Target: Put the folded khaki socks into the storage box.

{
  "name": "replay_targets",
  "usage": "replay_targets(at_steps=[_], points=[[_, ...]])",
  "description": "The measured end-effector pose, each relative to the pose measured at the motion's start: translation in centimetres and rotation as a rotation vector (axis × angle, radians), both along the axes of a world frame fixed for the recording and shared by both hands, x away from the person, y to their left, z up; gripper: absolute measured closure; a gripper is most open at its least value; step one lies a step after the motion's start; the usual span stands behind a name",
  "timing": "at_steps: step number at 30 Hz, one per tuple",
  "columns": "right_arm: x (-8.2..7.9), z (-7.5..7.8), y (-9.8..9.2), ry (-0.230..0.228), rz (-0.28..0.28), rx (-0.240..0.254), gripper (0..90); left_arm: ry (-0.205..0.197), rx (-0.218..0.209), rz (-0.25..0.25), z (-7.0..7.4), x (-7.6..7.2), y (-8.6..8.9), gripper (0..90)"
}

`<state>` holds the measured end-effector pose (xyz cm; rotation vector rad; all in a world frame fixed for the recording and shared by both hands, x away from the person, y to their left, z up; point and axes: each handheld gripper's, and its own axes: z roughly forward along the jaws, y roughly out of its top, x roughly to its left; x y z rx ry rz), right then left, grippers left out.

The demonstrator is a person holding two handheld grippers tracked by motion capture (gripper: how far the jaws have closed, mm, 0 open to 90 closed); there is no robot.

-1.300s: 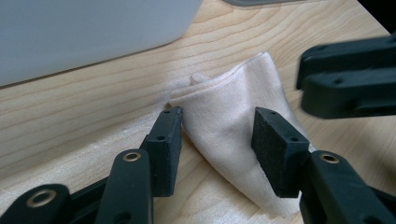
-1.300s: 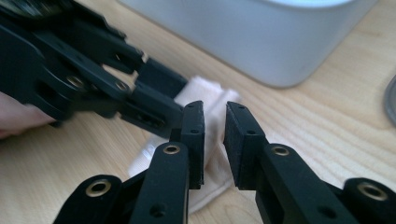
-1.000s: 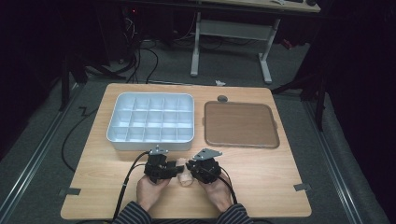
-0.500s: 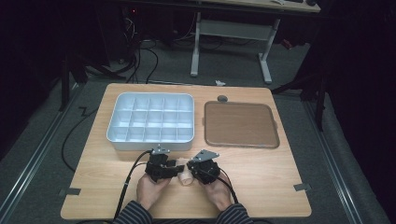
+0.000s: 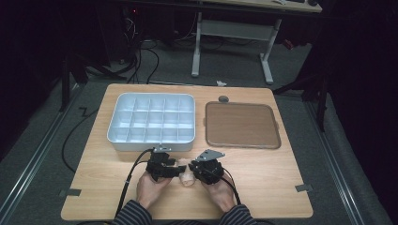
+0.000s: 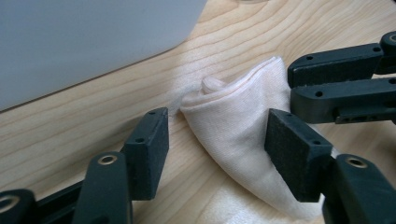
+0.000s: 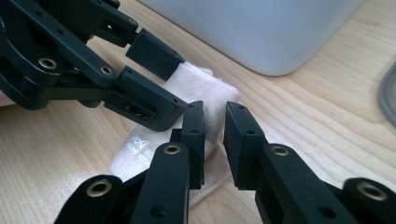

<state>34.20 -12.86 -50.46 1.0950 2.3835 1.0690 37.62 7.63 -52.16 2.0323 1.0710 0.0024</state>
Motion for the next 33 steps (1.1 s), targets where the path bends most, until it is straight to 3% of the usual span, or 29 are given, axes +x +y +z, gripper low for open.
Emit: replay_targets(at_steps=[4,15,19,24,33], points=[[-0.6,0.3,-0.6,-0.009,-0.011,0.028,76.7,0.045,-0.055,0.012,0.3,0.0,-0.1,33.9],[-1.7,-0.1,-4.7,-0.019,-0.078,0.036,73.7,0.077,-0.065,0.027,0.3,0.1,-0.8,31.5],[-2.1,-0.2,-6.7,-0.035,-0.126,0.026,71.0,0.086,-0.035,0.032,0.0,0.2,-1.1,32.1],[-2.7,-0.6,-9.7,-0.041,-0.202,-0.005,65.5,0.052,0.009,0.026,0.1,-0.1,-1.7,34.3],[-3.5,-1.3,-14.4,-0.077,-0.37,-0.063,57.9,0.048,0.016,0.008,0.0,-0.2,-1.7,40.8]])
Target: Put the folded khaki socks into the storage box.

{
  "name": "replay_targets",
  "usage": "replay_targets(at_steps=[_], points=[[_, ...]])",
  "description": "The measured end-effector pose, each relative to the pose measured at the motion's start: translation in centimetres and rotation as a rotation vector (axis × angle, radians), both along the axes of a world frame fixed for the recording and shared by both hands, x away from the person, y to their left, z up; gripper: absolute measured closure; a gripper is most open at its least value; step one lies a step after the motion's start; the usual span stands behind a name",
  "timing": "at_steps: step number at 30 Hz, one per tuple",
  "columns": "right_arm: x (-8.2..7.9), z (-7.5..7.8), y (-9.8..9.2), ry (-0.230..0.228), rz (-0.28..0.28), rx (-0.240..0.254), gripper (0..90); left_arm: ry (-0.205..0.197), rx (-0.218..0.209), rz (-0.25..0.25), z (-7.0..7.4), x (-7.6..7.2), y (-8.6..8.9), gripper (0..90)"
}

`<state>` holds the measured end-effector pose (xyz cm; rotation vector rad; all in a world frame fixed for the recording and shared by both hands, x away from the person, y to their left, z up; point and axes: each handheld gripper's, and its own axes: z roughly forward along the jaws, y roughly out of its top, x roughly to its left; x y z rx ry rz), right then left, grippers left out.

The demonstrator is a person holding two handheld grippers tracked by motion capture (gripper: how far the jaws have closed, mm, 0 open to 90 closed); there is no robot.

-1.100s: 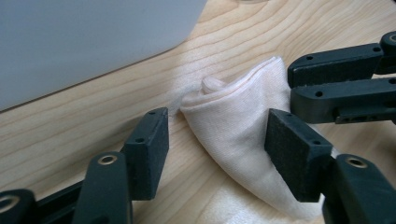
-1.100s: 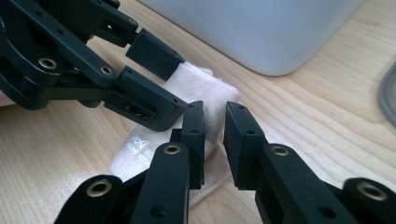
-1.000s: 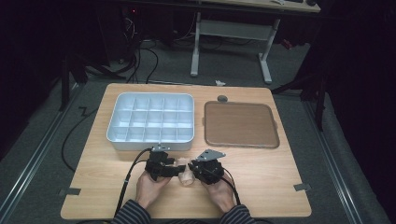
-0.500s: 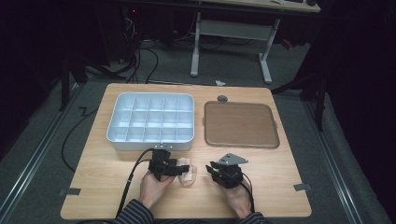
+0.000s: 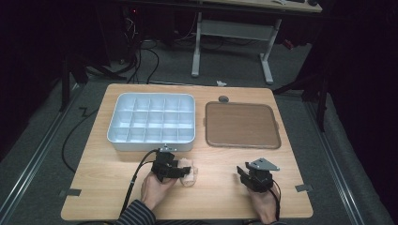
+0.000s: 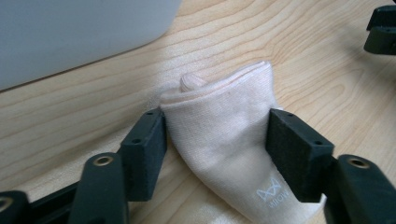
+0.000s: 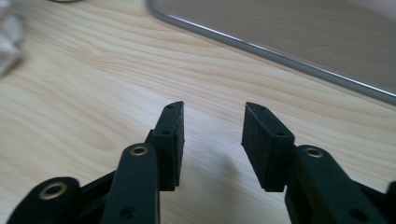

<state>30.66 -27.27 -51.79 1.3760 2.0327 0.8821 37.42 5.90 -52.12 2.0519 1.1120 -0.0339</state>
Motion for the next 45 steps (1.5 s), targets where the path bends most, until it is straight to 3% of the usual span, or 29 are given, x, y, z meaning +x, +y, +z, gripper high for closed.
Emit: replay_targets(at_steps=[6,12,15,18,29,45], points=[[0.3,-0.3,-1.8,0.002,-0.073,-0.004,51.7,0.002,0.006,-0.014,0.0,0.1,0.2,47.1],[0.5,-1.0,-1.9,0.014,-0.101,-0.038,47.3,0.0,0.008,-0.019,0.0,0.0,0.2,51.1],[0.7,-1.2,-2.0,0.031,-0.115,-0.004,46.1,0.006,-0.001,-0.022,-0.1,0.1,0.2,52.1],[1.0,-1.3,-2.4,0.053,-0.116,0.041,44.2,0.009,-0.006,-0.023,-0.1,0.2,0.3,53.3],[1.0,-1.3,-2.2,0.055,-0.108,0.03,40.3,0.039,-0.032,-0.038,-0.2,0.3,0.3,67.3],[1.0,-1.3,-2.2,0.056,-0.11,0.037,40.1,0.068,-0.11,-0.102,-0.1,0.4,1.1,74.1]])
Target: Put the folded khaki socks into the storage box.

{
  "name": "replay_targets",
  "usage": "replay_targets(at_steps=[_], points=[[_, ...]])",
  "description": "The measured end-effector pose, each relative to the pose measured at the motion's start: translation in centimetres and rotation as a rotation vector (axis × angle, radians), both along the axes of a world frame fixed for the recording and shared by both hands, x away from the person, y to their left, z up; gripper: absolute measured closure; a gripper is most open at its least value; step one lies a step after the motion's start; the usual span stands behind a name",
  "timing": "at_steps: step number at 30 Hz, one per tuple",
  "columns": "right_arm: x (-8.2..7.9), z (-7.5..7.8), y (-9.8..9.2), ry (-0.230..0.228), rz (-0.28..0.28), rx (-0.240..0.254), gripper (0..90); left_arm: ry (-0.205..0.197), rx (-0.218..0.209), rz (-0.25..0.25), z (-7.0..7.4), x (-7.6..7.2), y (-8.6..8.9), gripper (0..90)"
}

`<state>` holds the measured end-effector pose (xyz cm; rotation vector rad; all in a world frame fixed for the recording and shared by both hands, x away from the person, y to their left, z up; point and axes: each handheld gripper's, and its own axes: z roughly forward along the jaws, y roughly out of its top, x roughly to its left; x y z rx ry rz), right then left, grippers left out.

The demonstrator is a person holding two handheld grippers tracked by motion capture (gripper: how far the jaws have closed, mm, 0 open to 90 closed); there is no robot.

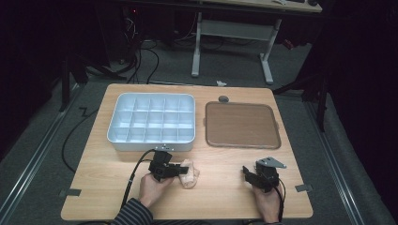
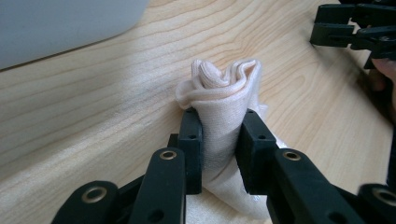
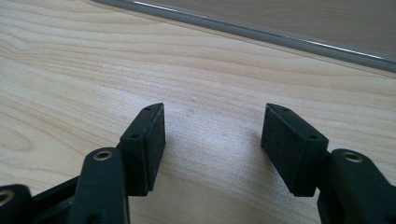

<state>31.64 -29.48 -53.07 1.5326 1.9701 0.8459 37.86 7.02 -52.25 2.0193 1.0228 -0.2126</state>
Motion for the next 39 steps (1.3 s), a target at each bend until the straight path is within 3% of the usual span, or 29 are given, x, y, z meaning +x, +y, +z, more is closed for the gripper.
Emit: replay_targets(at_steps=[12,18,25,28,39], points=[[0.0,0.0,0.0,0.0,-0.001,-0.001,40.8,-0.007,-0.015,-0.009,1.7,-0.8,1.5,74.3],[0.0,0.0,0.0,0.0,0.0,-0.002,40.8,-0.014,-0.052,-0.002,3.0,-1.1,3.3,74.3],[0.0,0.0,0.0,-0.001,0.0,-0.003,40.8,-0.052,-0.065,0.004,5.1,-0.8,4.8,74.3],[0.0,0.0,0.0,-0.001,0.0,-0.003,40.8,-0.028,-0.1,0.009,5.4,-0.4,5.6,74.3],[0.0,0.0,0.0,0.0,0.0,-0.003,40.5,-0.047,-0.08,0.032,7.3,0.6,6.9,74.5]])
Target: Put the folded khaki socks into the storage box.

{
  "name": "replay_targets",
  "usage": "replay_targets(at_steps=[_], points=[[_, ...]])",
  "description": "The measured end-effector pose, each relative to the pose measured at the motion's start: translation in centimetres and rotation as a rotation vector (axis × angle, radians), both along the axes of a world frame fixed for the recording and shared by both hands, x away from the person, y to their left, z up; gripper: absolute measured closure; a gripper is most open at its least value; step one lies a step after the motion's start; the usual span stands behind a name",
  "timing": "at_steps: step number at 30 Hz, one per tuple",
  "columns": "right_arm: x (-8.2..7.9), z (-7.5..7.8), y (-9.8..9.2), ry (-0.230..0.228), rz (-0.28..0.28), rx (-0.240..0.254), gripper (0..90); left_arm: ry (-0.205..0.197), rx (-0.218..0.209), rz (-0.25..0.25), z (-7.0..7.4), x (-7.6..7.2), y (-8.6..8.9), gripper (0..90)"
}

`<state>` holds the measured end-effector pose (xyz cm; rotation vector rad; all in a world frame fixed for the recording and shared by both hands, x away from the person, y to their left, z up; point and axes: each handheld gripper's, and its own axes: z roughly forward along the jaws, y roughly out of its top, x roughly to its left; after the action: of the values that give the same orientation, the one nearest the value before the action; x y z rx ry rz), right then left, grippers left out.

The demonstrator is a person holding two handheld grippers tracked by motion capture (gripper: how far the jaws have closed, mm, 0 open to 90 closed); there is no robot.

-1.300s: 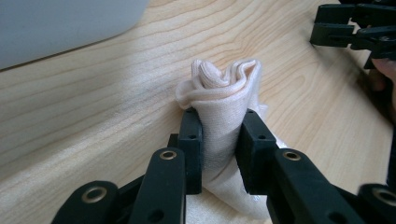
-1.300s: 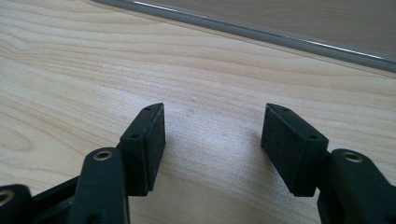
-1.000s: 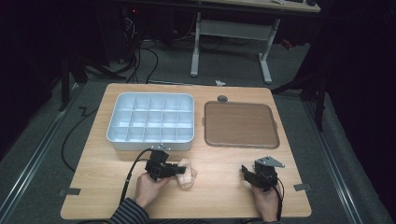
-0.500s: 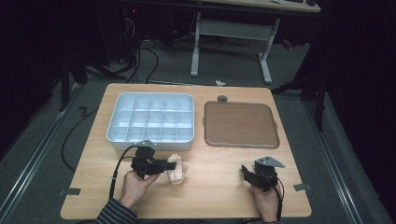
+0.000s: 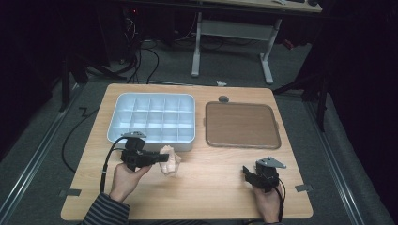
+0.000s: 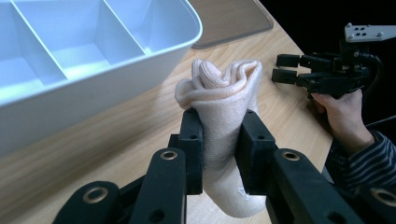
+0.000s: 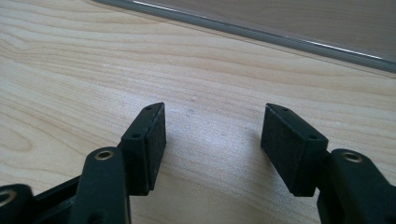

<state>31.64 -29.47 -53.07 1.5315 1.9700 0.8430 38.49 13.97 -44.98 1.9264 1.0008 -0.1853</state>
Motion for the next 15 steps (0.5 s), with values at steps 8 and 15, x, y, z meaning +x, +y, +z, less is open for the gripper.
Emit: replay_targets(at_steps=[8,15], points=[[0.0,0.0,0.0,0.001,0.0,-0.002,40.3,-0.014,0.001,0.026,1.2,1.3,1.2,74.5],[0.0,0.0,0.0,0.001,0.0,-0.002,40.2,-0.004,-0.015,0.05,2.0,3.1,2.5,74.5]])
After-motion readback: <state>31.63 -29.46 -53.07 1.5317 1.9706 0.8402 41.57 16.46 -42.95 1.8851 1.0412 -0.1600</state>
